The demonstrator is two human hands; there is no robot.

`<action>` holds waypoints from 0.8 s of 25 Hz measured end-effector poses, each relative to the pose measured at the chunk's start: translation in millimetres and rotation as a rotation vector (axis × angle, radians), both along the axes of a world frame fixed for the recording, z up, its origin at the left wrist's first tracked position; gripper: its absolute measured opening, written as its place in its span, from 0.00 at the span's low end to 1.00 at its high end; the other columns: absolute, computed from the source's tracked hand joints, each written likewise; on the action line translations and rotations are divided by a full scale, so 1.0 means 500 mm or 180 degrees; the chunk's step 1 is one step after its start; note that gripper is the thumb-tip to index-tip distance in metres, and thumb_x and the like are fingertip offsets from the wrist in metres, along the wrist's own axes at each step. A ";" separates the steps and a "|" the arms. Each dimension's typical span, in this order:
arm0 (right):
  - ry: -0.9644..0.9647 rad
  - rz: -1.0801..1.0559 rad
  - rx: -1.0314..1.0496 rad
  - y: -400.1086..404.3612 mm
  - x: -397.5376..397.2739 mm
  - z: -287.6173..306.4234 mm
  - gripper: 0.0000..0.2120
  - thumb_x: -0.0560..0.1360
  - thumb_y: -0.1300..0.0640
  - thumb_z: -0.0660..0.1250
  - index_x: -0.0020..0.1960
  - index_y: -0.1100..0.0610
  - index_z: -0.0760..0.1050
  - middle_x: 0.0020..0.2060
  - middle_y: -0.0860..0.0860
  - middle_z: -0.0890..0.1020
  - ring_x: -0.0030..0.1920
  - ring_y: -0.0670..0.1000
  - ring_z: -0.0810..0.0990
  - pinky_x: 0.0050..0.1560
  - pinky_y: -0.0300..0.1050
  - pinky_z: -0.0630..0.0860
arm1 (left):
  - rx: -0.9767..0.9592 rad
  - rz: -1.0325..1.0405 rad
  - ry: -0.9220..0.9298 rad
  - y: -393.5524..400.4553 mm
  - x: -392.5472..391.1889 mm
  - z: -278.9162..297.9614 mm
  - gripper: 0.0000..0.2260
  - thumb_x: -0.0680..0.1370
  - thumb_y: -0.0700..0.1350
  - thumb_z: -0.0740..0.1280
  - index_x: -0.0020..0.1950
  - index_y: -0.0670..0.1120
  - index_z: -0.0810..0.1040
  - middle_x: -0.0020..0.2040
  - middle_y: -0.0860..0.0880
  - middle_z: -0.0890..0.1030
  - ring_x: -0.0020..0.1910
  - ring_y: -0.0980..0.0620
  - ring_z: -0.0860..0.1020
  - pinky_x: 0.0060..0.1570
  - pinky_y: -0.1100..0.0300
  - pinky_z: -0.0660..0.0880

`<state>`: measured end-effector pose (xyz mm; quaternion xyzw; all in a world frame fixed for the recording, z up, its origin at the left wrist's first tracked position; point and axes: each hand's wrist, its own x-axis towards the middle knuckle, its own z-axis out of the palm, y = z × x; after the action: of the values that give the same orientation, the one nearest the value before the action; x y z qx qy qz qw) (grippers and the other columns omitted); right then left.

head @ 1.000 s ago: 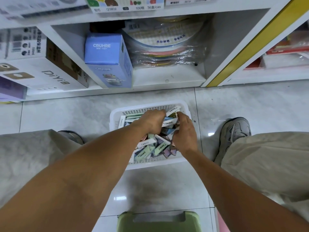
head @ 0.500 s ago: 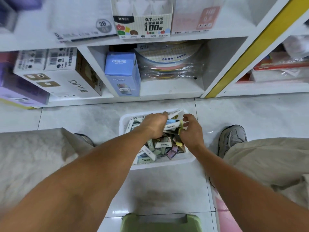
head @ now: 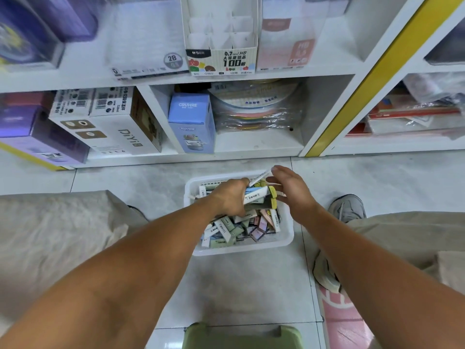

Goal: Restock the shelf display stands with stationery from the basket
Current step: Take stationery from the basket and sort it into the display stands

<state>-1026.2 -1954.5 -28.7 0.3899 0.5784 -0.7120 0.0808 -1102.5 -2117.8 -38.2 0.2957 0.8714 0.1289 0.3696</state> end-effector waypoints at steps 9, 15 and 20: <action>-0.0084 -0.1135 0.0514 -0.001 -0.034 -0.038 0.13 0.76 0.68 0.69 0.58 0.56 0.79 0.43 0.57 0.82 0.37 0.51 0.82 0.41 0.41 0.82 | 0.0167 0.0559 -0.0305 -0.034 -0.014 -0.027 0.30 0.63 0.43 0.80 0.61 0.46 0.71 0.47 0.50 0.77 0.42 0.53 0.78 0.38 0.59 0.77; -0.0405 0.0530 0.1372 -0.022 0.003 -0.072 0.16 0.76 0.60 0.68 0.63 0.52 0.79 0.53 0.57 0.82 0.47 0.56 0.84 0.56 0.57 0.81 | 0.0751 0.1596 -0.0889 -0.047 -0.025 -0.026 0.21 0.63 0.39 0.76 0.55 0.44 0.77 0.43 0.46 0.82 0.37 0.51 0.81 0.29 0.64 0.75; -0.0223 0.1370 0.0526 -0.025 -0.020 -0.014 0.25 0.73 0.71 0.64 0.68 0.55 0.76 0.59 0.56 0.83 0.57 0.59 0.82 0.56 0.54 0.79 | 0.1469 0.2430 -0.1667 -0.034 -0.023 0.019 0.10 0.62 0.31 0.72 0.42 0.36 0.79 0.33 0.39 0.80 0.31 0.44 0.81 0.34 0.53 0.80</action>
<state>-1036.1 -1967.1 -35.9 0.2873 0.7014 -0.6146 0.2186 -1113.9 -2134.9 -28.9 -0.0117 0.7444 0.5131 0.4272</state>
